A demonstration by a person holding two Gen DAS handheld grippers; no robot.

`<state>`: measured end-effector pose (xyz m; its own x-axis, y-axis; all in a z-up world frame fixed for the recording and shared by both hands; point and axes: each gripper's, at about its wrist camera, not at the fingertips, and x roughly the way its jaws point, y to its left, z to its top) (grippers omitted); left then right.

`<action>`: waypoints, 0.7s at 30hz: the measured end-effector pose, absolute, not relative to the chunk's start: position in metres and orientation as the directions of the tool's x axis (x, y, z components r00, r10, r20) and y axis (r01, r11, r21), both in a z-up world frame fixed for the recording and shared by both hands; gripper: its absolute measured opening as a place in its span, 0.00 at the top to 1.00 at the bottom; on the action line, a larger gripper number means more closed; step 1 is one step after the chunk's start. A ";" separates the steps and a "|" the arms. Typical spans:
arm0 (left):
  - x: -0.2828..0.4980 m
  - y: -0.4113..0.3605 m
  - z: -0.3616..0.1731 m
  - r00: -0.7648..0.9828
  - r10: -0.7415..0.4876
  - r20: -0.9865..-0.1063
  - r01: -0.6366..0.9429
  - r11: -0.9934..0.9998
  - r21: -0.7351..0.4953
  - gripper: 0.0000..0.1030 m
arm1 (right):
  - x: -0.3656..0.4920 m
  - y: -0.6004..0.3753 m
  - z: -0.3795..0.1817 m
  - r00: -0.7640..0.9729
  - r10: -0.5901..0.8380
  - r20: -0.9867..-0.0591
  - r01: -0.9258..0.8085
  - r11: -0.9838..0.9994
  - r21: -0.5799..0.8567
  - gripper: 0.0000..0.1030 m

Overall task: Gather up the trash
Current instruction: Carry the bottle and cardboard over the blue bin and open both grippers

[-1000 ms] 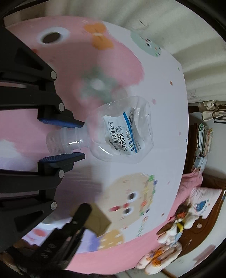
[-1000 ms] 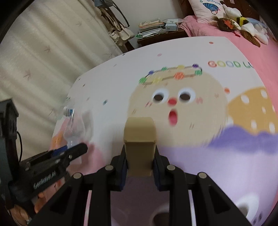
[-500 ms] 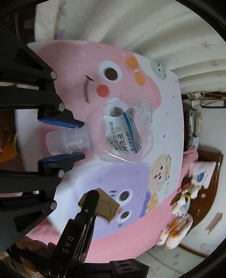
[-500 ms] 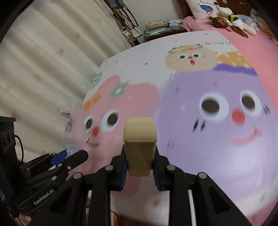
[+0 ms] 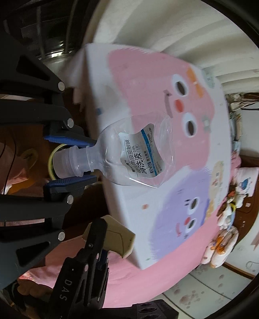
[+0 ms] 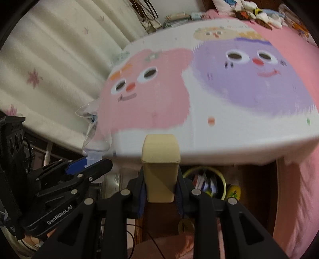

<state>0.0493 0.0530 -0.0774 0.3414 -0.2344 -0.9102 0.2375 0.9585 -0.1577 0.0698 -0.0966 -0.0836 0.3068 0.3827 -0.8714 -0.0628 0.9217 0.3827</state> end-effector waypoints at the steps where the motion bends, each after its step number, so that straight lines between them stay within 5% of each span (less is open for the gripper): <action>1: 0.045 0.051 -0.083 0.325 -0.237 -0.915 0.239 0.957 -0.163 0.74 | 0.067 -0.096 -0.087 0.300 0.378 -0.876 -0.059 0.924 0.378 0.76; 21: 0.042 0.001 -0.310 0.084 -0.196 -0.977 0.171 0.969 -0.180 0.74 | 0.056 -0.139 -0.343 0.049 0.331 -0.942 0.098 0.937 0.334 0.76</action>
<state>0.0421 0.0010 -0.3105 0.0842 -0.1964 -0.9769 0.1706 0.9688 -0.1800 0.0562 -0.1390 -0.3427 0.0488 0.3311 -0.9423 0.0982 0.9373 0.3344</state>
